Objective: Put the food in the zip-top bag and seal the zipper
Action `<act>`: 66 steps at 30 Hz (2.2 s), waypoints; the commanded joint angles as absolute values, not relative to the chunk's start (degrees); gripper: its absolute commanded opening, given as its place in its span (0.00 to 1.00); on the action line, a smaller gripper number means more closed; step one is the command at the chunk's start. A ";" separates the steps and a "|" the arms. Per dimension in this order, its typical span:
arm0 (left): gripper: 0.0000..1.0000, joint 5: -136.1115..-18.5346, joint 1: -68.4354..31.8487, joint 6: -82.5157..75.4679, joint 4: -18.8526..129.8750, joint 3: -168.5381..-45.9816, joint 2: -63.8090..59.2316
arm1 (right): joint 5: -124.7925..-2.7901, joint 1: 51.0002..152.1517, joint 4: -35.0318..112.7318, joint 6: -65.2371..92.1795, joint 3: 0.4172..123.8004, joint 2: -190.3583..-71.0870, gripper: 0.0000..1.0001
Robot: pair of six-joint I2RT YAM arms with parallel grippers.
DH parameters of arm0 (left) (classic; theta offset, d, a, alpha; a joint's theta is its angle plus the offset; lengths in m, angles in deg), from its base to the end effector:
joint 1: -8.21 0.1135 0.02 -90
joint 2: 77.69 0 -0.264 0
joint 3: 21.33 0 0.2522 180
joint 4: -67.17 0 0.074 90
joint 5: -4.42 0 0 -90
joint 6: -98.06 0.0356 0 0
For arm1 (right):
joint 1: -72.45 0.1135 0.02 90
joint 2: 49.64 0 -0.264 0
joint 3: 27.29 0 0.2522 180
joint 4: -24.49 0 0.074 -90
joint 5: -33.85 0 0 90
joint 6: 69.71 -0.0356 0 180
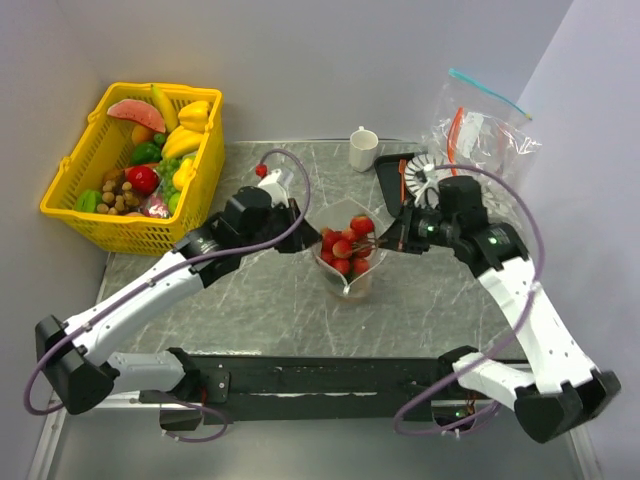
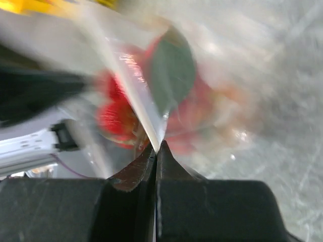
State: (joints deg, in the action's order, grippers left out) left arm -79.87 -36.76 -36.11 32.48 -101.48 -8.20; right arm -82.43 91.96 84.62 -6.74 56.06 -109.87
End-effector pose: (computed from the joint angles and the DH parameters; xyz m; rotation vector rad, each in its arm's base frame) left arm 0.1923 -0.1971 0.3629 0.0851 2.1612 -1.0614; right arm 0.1884 0.0835 0.3779 -0.1158 2.3047 0.9429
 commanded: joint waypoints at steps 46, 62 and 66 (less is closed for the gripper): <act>0.01 -68.27 -36.27 -34.75 36.18 -108.38 -3.08 | -80.85 93.45 79.91 -8.55 58.45 -110.46 0.00; 0.01 -68.21 -33.01 -30.86 30.12 -120.05 -0.95 | -79.45 93.46 85.83 -8.19 73.62 -112.67 0.00; 0.01 -64.76 -32.93 -36.68 42.86 -99.27 -2.38 | -83.21 93.28 79.21 -9.95 60.30 -110.81 0.00</act>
